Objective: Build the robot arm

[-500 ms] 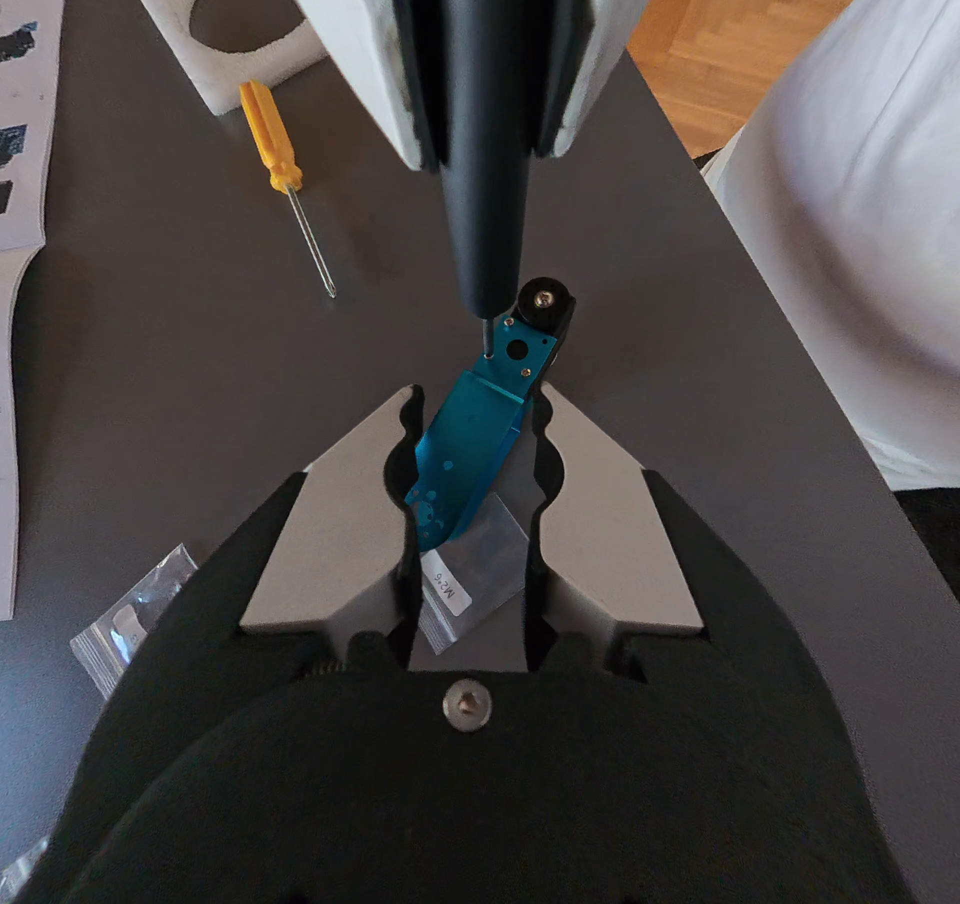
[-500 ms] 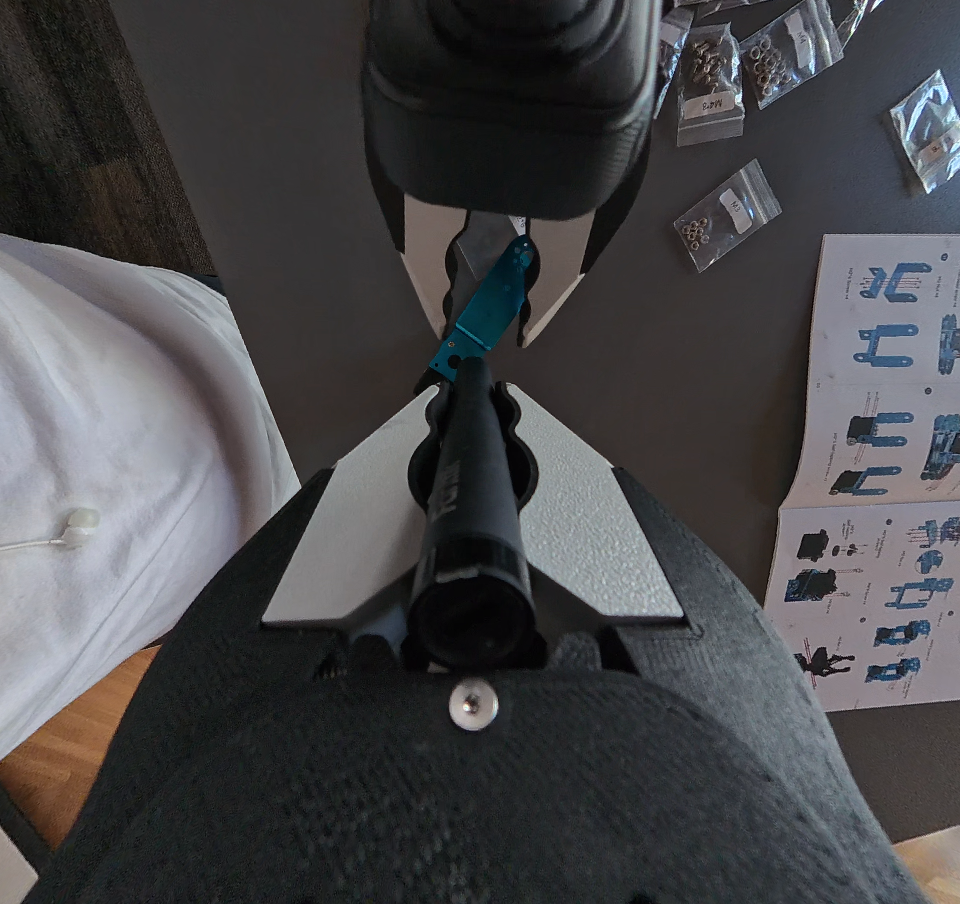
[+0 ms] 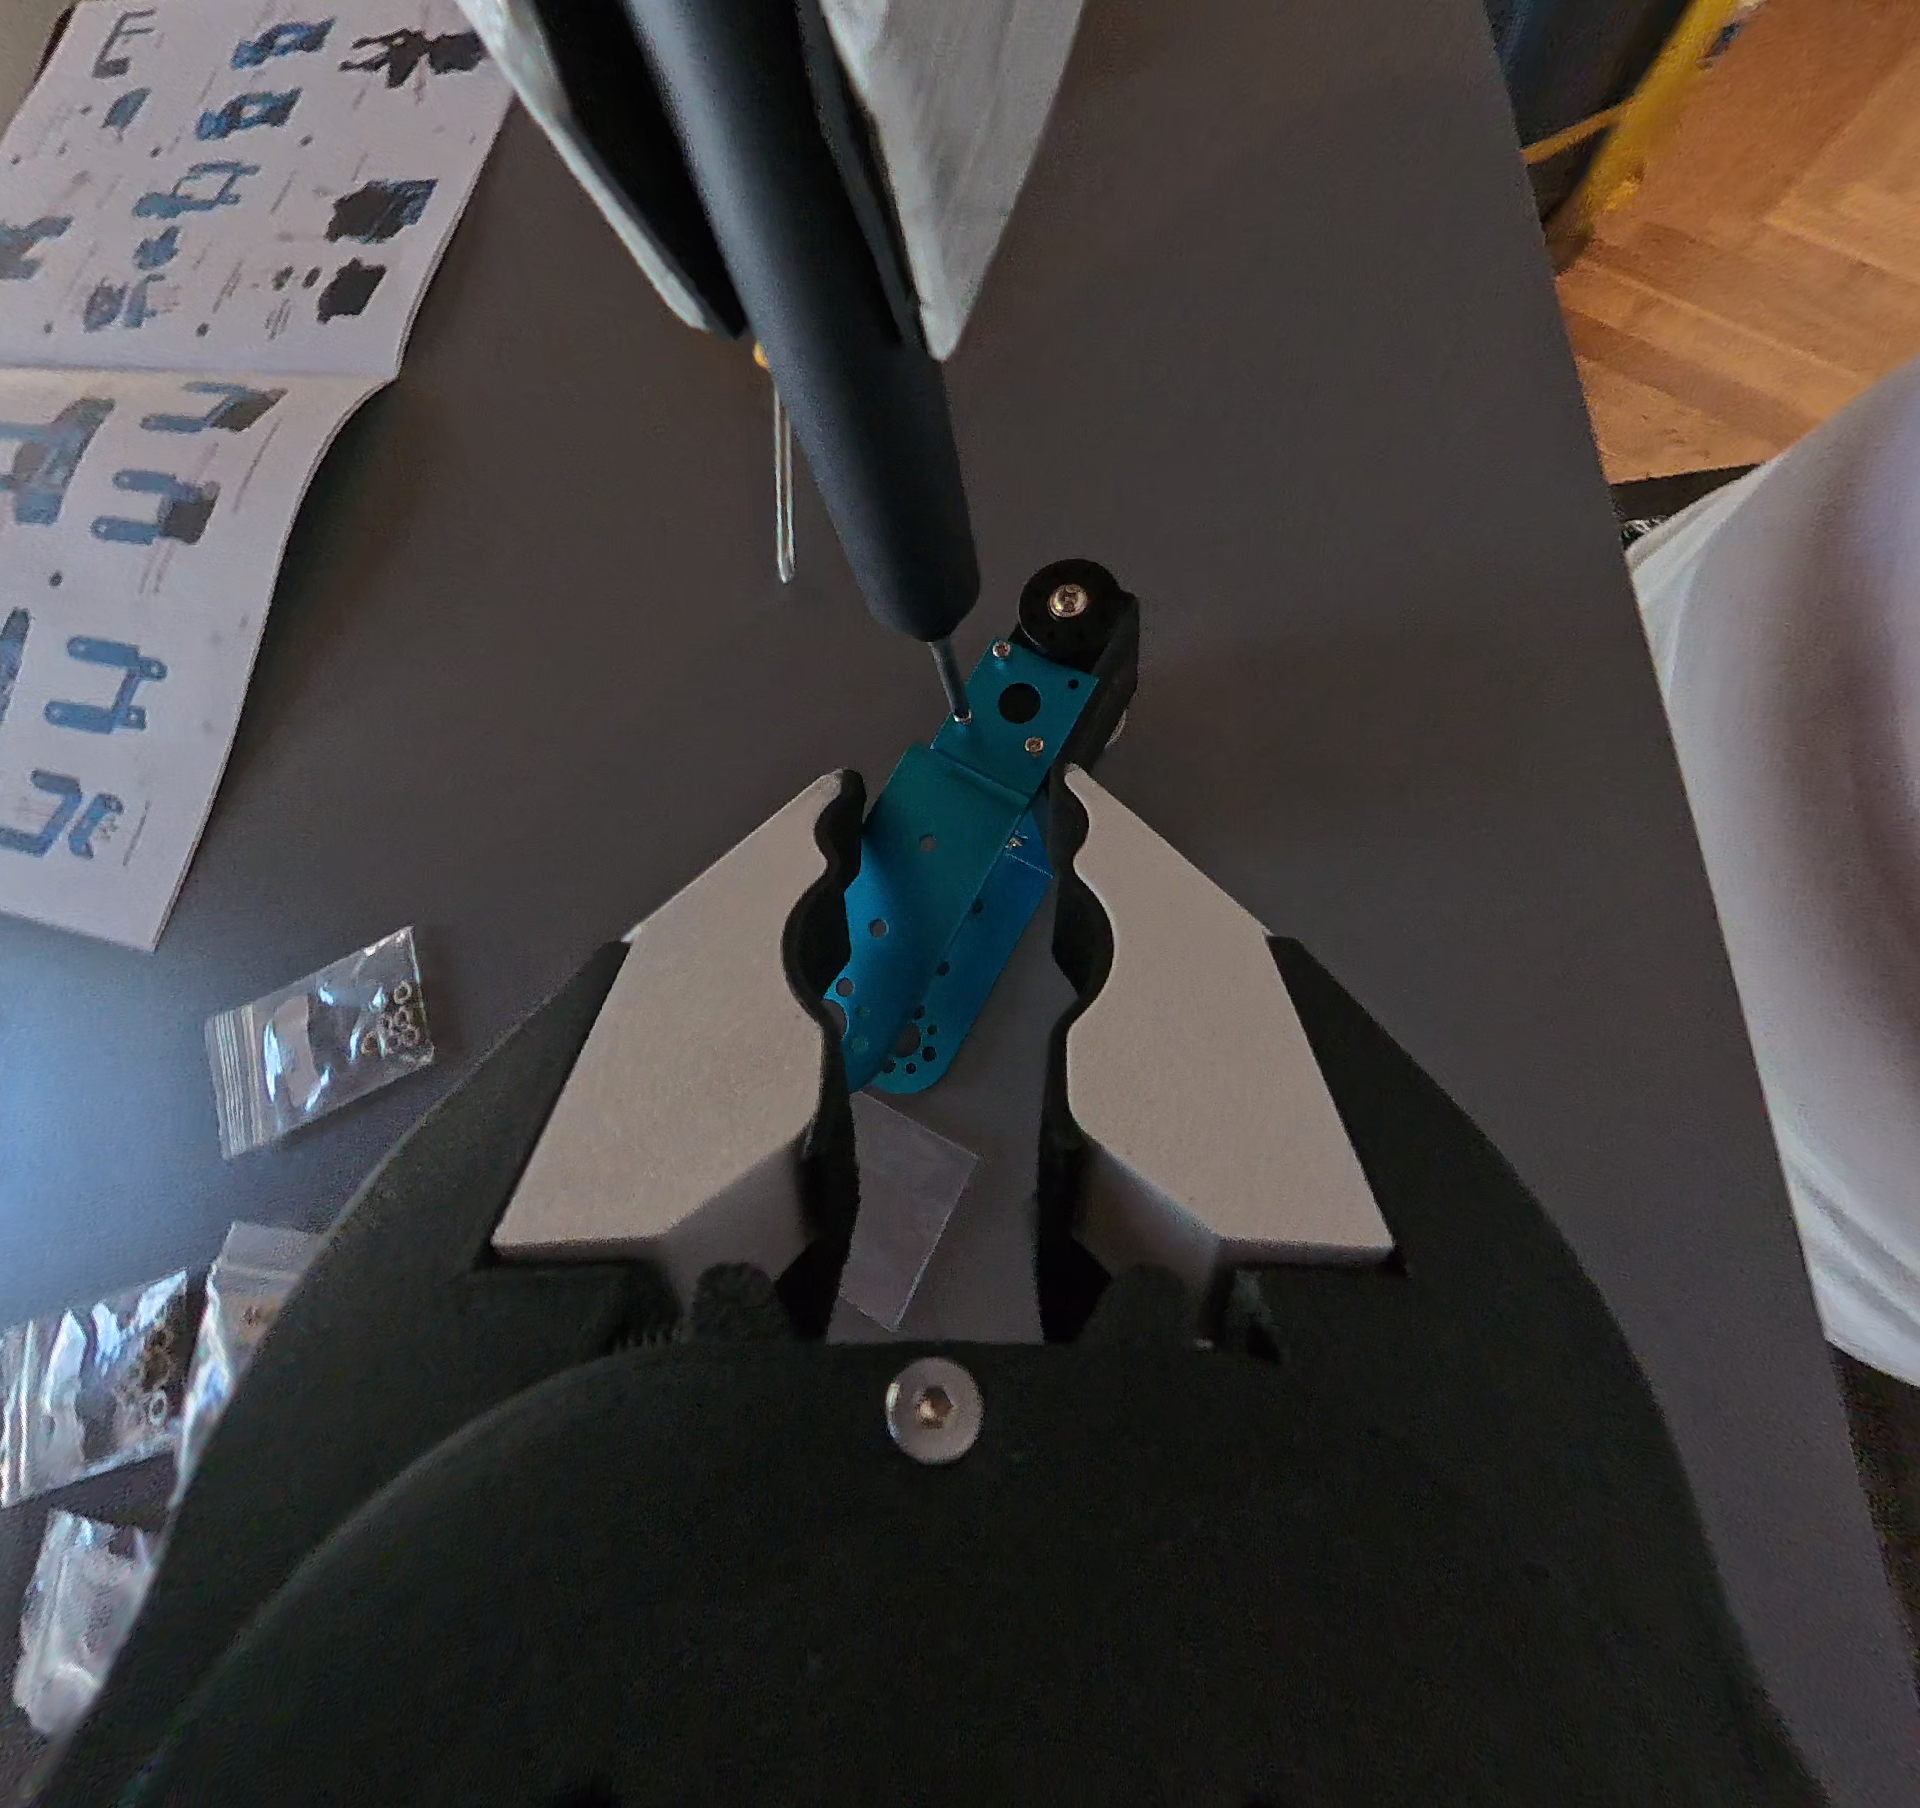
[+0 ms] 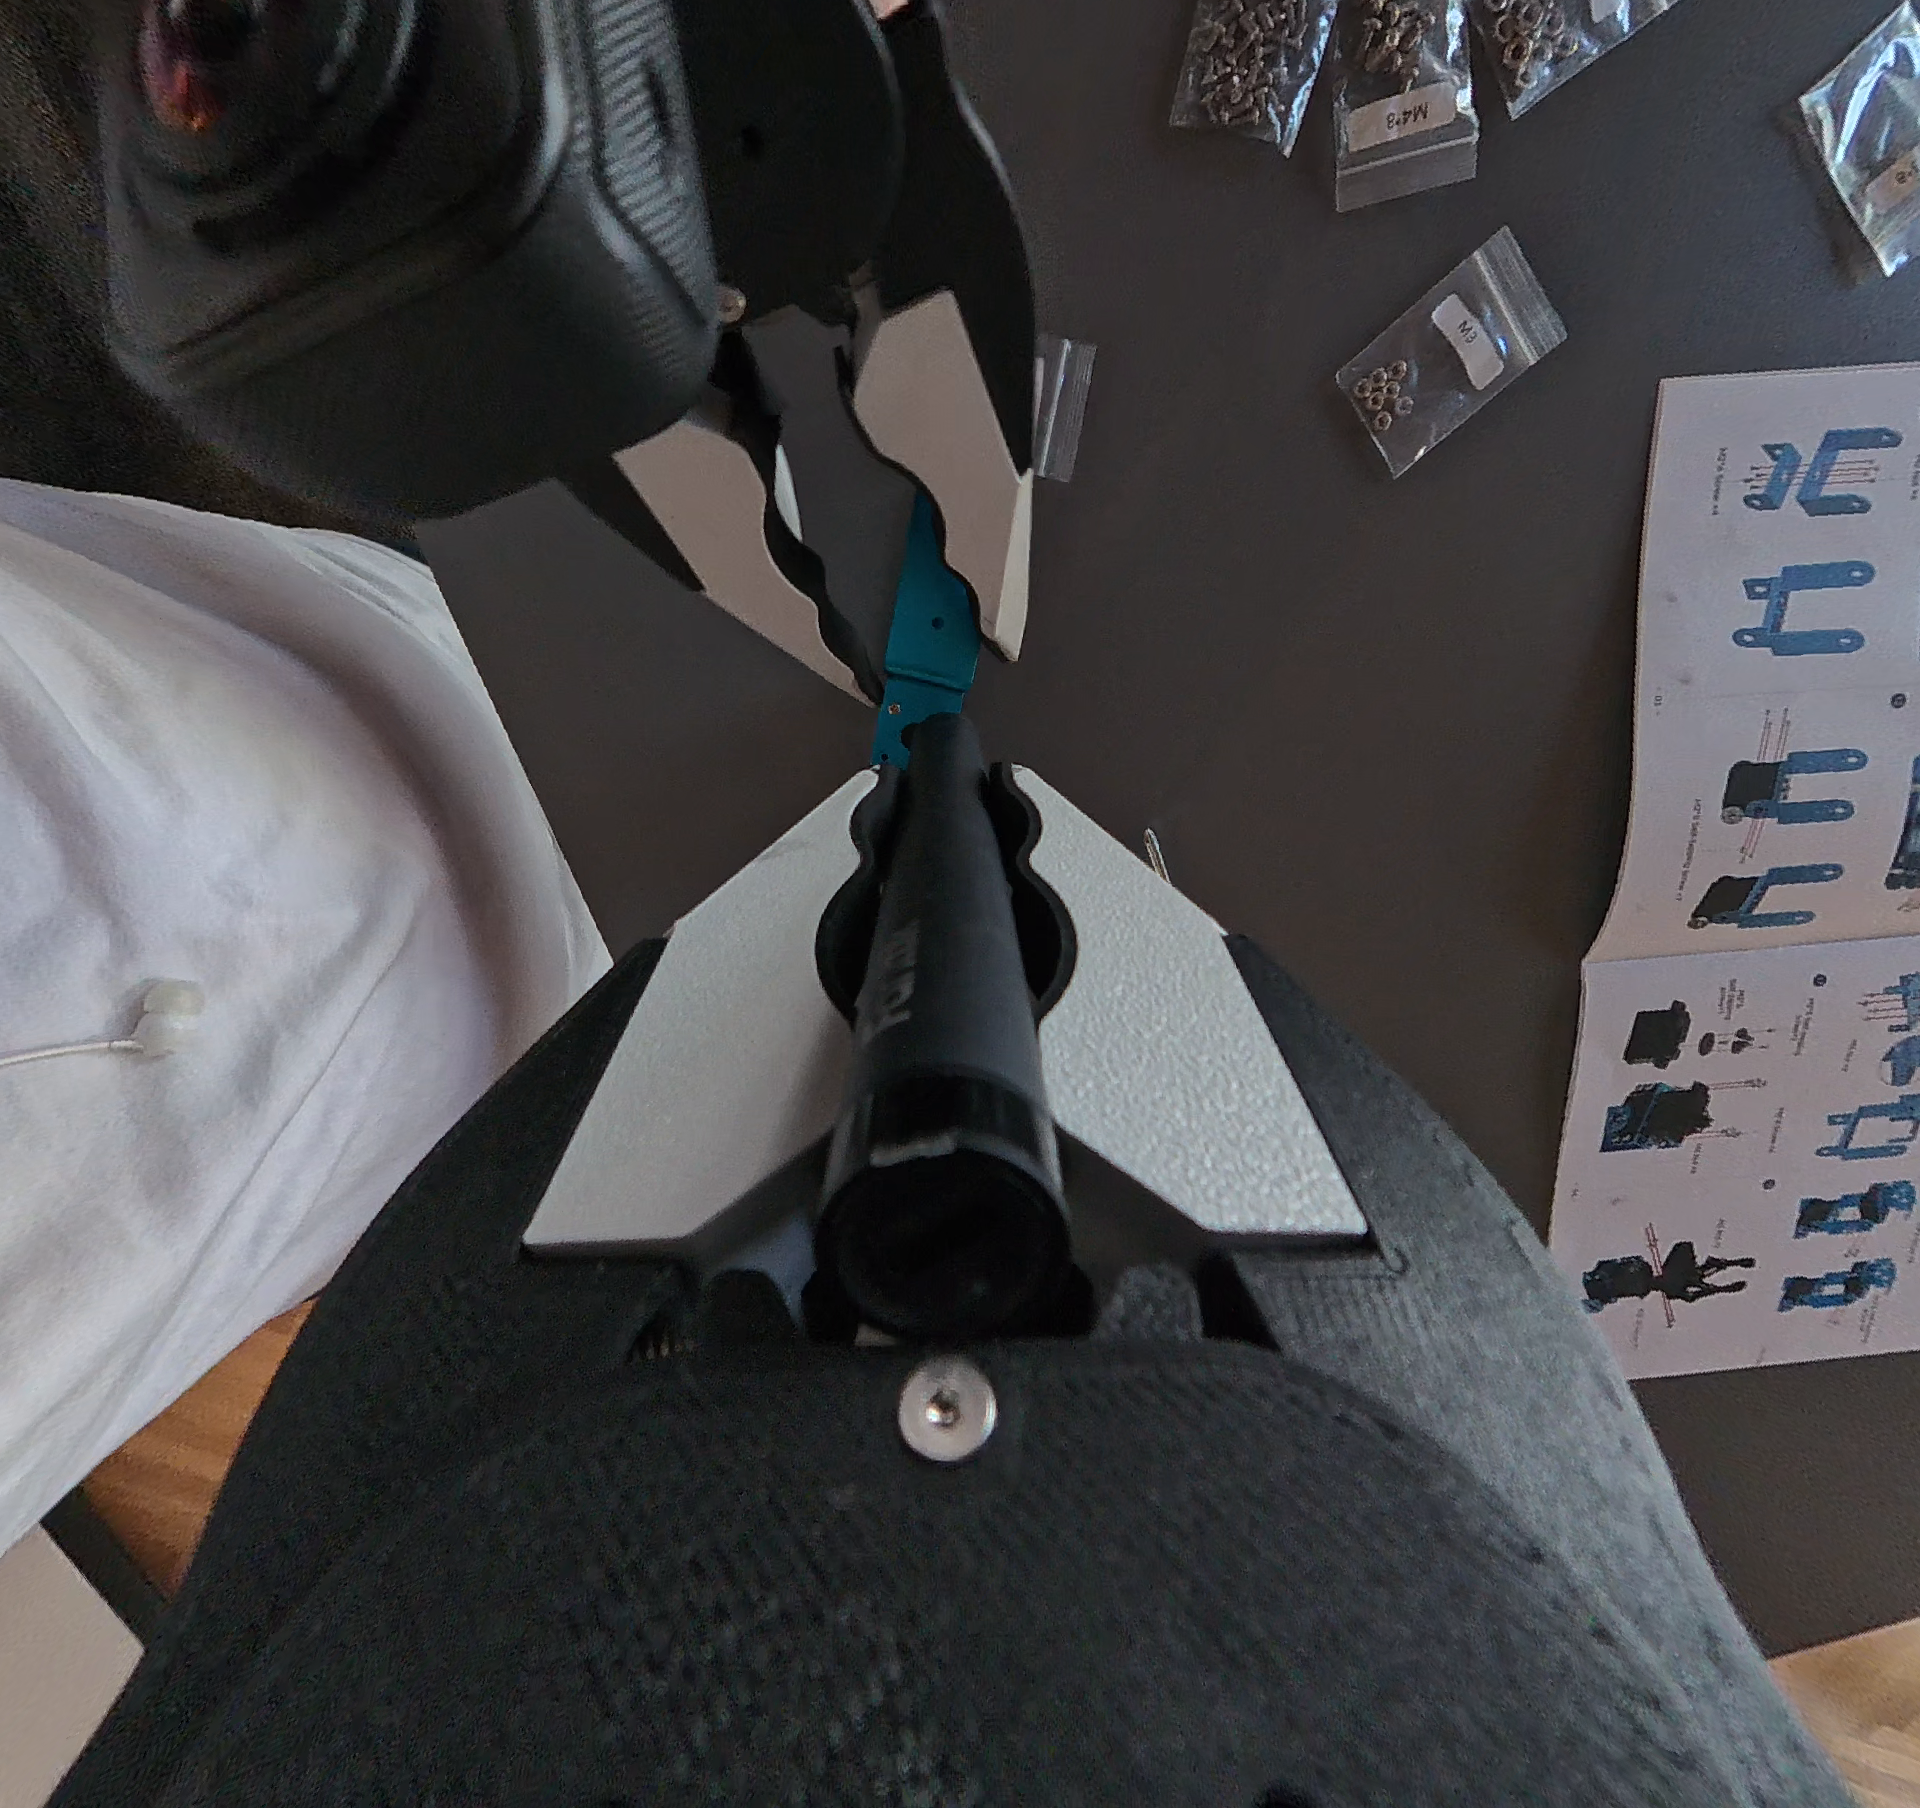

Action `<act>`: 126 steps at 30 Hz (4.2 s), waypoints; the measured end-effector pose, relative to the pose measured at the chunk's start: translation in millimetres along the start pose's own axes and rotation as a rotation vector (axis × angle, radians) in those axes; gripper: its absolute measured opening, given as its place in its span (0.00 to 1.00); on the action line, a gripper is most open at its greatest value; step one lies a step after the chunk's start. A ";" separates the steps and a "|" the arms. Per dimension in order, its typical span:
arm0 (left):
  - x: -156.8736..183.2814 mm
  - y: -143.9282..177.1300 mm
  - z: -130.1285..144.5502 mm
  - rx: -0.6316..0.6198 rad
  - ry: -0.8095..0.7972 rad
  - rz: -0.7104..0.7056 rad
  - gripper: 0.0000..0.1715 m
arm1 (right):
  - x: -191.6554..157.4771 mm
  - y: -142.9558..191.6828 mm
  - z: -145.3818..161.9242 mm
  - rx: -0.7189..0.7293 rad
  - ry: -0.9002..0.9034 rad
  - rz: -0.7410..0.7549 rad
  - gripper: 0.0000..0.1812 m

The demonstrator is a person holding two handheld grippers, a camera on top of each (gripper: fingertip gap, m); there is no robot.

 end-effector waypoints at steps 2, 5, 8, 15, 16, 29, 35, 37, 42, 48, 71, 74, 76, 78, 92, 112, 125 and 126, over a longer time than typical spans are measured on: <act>5.3 -0.5 -2.5 -0.015 0.066 -0.047 0.20 | 1.2 0.0 0.9 0.000 -0.007 -0.002 0.11; 14.7 -2.0 -6.7 -0.032 0.160 -0.137 0.20 | 1.3 0.1 2.5 -0.001 -0.010 0.005 0.11; 22.9 -3.9 -12.4 -0.047 0.304 -0.213 0.21 | 2.6 0.0 4.0 0.002 -0.007 0.008 0.11; 16.8 4.7 -4.7 -0.033 0.305 -0.041 0.31 | 3.7 0.4 4.0 -0.009 0.064 -0.005 0.11; 11.3 5.3 -0.2 -0.059 0.291 -0.043 0.33 | 4.1 0.4 3.7 -0.008 0.071 -0.006 0.11; 26.8 -0.2 6.6 -0.071 0.350 -0.120 0.21 | 4.9 0.0 6.2 0.008 0.084 -0.035 0.11; 43.8 0.1 0.8 -0.051 0.474 -0.153 0.23 | 0.1 0.4 6.7 0.000 0.078 -0.022 0.11; 50.3 0.0 -1.4 -0.046 0.501 -0.170 0.23 | -1.7 0.5 7.2 -0.001 0.080 -0.021 0.11; 67.8 -3.5 -11.7 -0.031 0.552 -0.207 0.25 | -4.7 1.0 10.3 -0.005 0.087 -0.014 0.11; 79.6 -7.9 -22.4 -0.011 0.594 -0.210 0.25 | -6.9 1.7 15.4 -0.008 0.093 -0.010 0.11; 56.4 10.4 -21.8 0.271 0.443 0.176 0.34 | -0.3 3.4 40.7 0.004 0.079 -0.019 0.11; 30.4 7.2 -13.4 0.291 0.280 0.093 0.39 | 0.9 3.3 40.6 0.004 0.101 -0.025 0.11; 12.7 0.7 -10.7 0.251 0.134 0.080 0.44 | 1.9 3.3 40.2 0.002 0.112 -0.030 0.11; -2.4 -5.1 -15.1 0.214 0.002 0.122 0.43 | 3.1 3.3 39.5 -0.001 0.120 -0.038 0.11; -40.9 -53.0 -53.4 0.020 -0.454 0.348 0.51 | 11.9 2.5 37.3 -0.009 0.109 -0.094 0.11; -14.1 -62.2 -44.4 0.119 -0.233 0.331 0.35 | 10.8 2.9 46.1 -0.012 -0.024 -0.114 0.11; -2.1 -61.3 -41.4 0.124 -0.020 0.270 0.34 | 3.0 3.5 55.0 0.029 0.042 -0.083 0.11; -1.2 -61.3 -41.6 0.123 -0.008 0.266 0.34 | 2.6 3.8 54.7 0.024 0.055 -0.081 0.11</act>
Point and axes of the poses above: each gripper's, where its closed fingertips meet, y back along the fingers, z out of its underside, x = y × z across the jaws, the point moved 9 cm from there along y, back along the fingers, and after that the axes turned 14 degrees about -x, right-handed, at the moved point
